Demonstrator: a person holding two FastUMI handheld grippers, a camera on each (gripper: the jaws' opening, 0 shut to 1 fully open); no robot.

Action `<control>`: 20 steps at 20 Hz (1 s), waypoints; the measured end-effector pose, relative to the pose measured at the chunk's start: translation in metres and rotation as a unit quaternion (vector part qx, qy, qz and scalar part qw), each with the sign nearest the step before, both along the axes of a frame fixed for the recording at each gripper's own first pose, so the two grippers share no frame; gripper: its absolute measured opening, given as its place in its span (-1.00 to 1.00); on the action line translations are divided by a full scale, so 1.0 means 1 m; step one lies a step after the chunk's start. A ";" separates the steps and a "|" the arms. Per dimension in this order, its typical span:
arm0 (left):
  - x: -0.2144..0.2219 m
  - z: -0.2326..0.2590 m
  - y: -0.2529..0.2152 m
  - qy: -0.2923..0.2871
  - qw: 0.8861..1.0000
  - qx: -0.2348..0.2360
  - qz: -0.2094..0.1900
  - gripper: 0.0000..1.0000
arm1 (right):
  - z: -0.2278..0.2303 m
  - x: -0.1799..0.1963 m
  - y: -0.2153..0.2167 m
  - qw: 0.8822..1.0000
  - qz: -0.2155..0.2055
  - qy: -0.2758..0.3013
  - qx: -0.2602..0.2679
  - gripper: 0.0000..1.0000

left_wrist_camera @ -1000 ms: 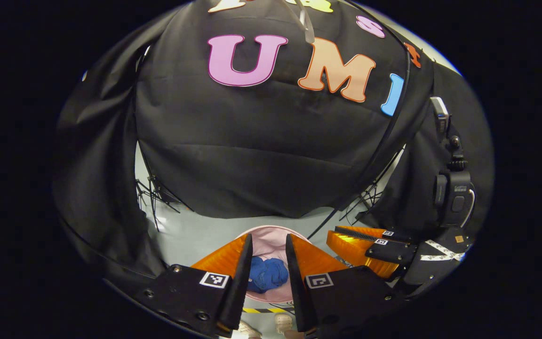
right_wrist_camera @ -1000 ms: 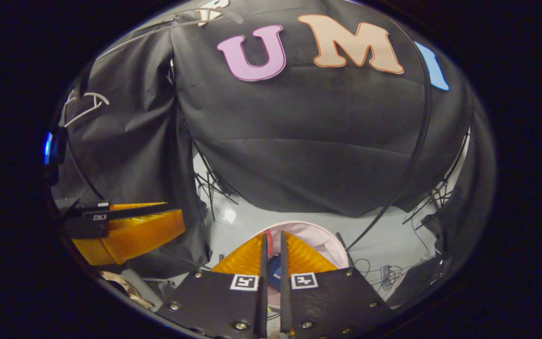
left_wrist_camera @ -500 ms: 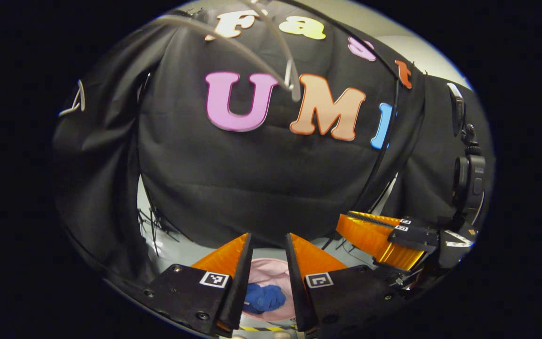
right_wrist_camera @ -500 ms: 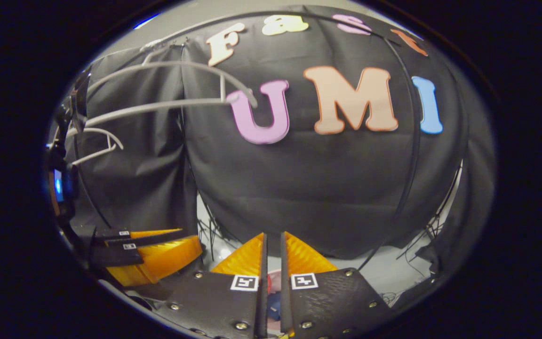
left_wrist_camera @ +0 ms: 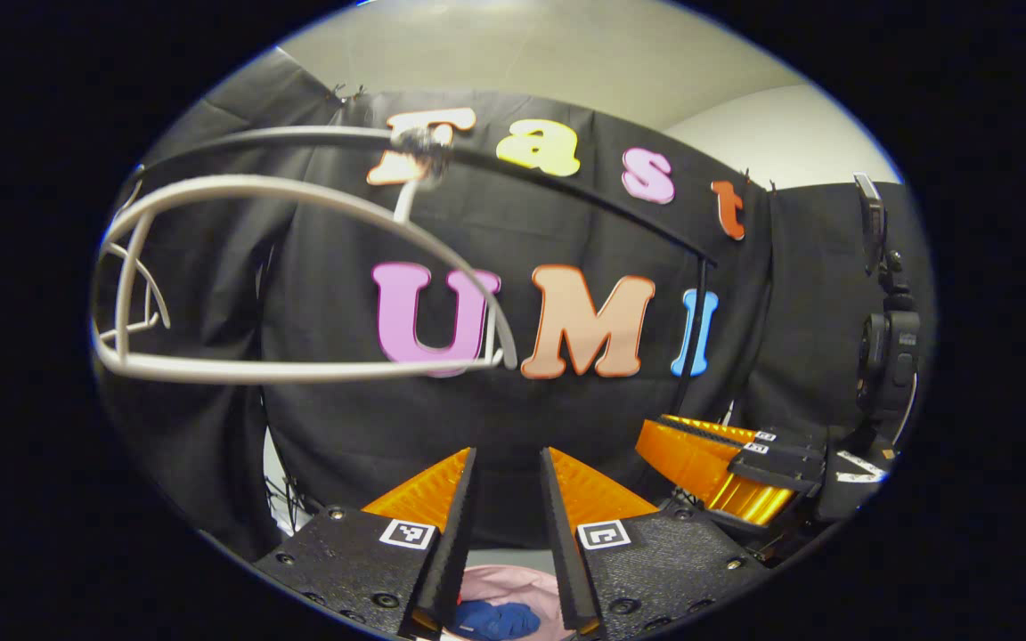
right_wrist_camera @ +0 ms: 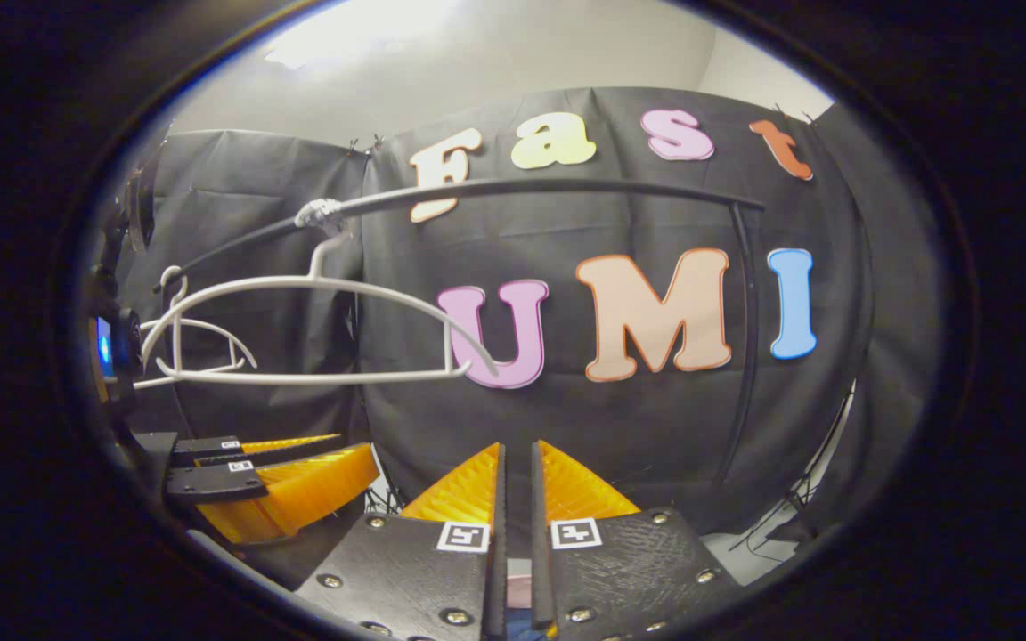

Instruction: Grasp the clothes on the hanger with both hands and then place them into the laundry hamper below.

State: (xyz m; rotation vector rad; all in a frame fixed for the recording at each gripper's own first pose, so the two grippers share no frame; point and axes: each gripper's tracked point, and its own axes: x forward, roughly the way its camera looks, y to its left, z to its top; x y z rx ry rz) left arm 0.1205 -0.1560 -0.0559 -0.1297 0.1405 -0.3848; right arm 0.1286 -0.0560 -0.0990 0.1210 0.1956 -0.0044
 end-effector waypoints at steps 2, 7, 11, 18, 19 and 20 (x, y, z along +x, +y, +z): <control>-0.004 0.023 0.001 -0.021 1.000 -0.007 0.002 -0.18 | 0.019 -0.006 0.000 1.000 -0.002 -0.019 -0.004 -0.79; -0.017 0.055 0.004 -0.056 0.998 -0.003 0.007 0.00 | 0.055 -0.022 0.003 0.999 -0.005 -0.051 -0.016 -0.79; -0.030 0.070 0.004 -0.073 0.997 0.000 0.007 0.63 | 0.072 -0.035 0.005 0.997 -0.008 -0.070 -0.012 -0.41; -0.044 0.090 0.016 -0.090 0.995 -0.008 0.028 0.87 | 0.092 -0.052 -0.004 0.996 -0.025 -0.089 -0.012 0.76; -0.046 0.091 0.018 -0.091 0.995 -0.007 0.031 0.92 | 0.093 -0.055 -0.006 0.996 -0.027 -0.089 -0.010 0.82; -0.047 0.093 0.019 -0.093 0.995 -0.005 0.035 0.92 | 0.094 -0.057 -0.009 0.995 -0.029 -0.092 -0.008 0.89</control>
